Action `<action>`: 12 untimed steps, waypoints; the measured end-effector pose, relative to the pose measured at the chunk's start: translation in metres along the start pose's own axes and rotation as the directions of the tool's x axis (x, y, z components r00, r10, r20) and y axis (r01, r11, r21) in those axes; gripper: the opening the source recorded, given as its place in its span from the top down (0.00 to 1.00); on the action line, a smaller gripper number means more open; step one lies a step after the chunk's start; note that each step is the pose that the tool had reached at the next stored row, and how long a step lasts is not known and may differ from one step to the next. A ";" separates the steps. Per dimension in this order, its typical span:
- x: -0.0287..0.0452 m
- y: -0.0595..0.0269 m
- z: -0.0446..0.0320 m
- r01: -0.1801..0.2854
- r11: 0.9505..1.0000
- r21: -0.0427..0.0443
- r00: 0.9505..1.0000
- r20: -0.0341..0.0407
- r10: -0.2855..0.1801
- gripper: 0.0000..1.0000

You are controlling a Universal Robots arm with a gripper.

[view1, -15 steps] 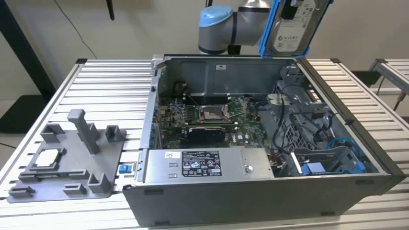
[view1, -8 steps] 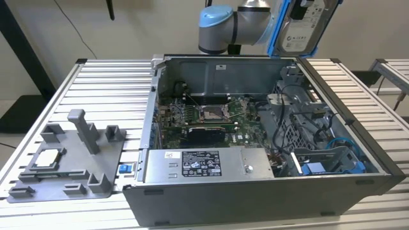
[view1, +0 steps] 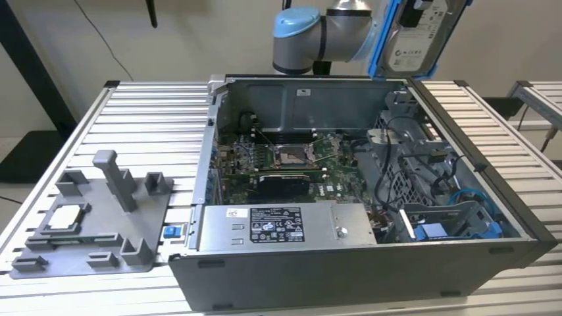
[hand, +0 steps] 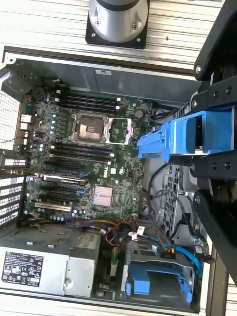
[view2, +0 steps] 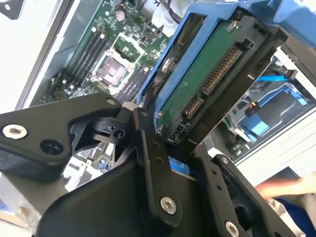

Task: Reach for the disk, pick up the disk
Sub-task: 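Pick up the disk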

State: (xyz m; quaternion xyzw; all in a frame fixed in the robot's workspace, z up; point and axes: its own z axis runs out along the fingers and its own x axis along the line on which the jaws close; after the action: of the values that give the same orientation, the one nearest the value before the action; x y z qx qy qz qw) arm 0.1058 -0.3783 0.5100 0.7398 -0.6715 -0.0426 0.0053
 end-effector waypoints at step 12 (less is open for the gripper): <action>0.0326 -0.0001 -0.0018 0.000 1.000 -0.001 1.000 0.007 0.000 1.00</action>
State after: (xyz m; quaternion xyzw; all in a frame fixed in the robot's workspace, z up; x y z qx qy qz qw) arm 0.1091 -0.4108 0.5100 0.7397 -0.6714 -0.0456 0.0033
